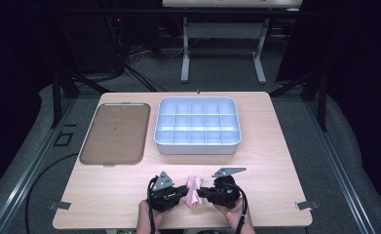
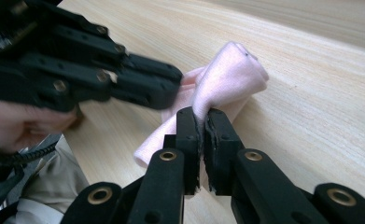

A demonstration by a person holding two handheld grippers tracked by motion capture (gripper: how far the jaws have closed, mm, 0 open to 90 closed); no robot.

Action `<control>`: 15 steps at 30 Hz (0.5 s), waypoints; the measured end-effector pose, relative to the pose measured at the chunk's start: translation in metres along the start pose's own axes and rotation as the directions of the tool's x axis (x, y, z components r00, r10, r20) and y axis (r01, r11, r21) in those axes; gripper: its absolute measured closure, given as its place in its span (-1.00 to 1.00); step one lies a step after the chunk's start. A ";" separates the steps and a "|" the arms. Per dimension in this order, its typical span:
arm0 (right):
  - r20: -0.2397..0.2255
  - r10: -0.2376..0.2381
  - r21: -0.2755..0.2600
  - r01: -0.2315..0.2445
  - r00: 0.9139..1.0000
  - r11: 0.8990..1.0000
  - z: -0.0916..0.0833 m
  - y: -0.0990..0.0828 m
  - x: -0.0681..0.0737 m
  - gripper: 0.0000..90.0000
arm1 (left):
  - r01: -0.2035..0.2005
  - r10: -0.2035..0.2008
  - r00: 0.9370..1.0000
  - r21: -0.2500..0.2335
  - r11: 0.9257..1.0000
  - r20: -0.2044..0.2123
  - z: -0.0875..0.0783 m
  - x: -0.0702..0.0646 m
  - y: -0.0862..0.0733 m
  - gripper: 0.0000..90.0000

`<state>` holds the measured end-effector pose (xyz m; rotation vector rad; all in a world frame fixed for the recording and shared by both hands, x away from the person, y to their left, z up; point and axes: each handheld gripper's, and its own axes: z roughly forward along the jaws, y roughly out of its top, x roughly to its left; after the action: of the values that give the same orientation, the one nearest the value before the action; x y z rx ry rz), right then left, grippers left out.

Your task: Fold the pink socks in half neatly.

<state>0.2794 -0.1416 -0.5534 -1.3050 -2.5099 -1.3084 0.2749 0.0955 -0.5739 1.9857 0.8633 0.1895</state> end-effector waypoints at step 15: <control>0.006 -0.068 0.047 0.067 0.998 0.997 0.009 0.013 0.011 0.88 | 0.018 -0.017 1.000 0.067 0.998 -0.020 0.010 0.007 -0.006 0.99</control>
<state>0.2836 -0.1246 -0.5464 -1.2290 -2.5949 -1.2504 0.2817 0.0953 -0.5859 2.0411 0.9098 0.1713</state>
